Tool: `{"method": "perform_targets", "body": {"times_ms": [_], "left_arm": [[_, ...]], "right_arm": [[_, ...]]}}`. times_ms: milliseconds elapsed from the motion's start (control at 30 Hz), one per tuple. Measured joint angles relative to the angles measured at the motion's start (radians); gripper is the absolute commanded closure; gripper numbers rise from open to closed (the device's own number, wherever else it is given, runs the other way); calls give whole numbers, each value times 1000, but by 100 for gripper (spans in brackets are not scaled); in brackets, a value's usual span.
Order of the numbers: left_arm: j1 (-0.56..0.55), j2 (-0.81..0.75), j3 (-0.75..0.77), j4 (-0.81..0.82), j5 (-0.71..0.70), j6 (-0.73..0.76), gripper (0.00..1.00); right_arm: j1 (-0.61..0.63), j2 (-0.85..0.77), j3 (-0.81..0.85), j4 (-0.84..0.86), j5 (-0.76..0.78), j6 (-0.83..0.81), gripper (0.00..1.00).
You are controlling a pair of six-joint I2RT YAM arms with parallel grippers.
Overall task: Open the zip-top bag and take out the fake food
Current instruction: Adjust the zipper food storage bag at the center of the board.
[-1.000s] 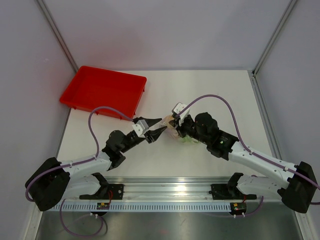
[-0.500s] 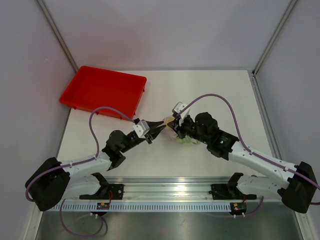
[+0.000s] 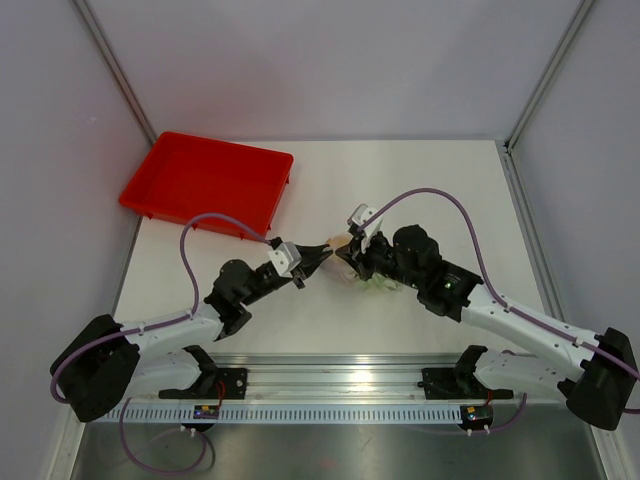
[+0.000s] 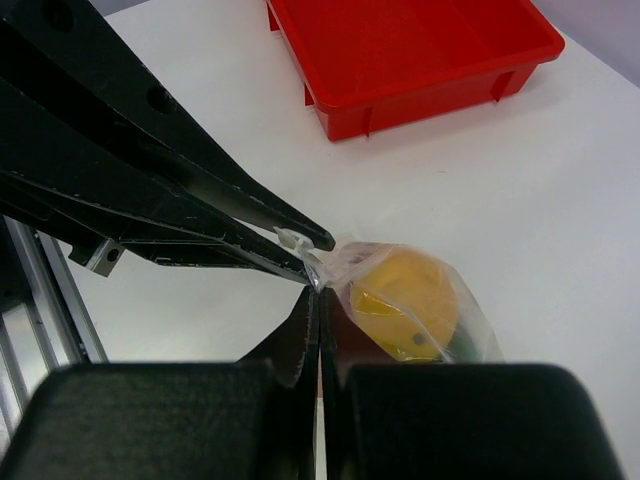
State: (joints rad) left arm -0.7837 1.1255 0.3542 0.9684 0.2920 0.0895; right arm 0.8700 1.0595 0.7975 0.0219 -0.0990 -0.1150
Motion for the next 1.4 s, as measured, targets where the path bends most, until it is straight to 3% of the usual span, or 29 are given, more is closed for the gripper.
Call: {"method": "perform_targets", "body": {"times_ms": [700,1400], "left_arm": [[-5,42,89,-97,29,19,100],[0,122,124,-227,-55,25,100]], "right_arm": [[-3,-147,-43,5,59,60,100],[-32,-340,-122,140,285,86,100]]}}
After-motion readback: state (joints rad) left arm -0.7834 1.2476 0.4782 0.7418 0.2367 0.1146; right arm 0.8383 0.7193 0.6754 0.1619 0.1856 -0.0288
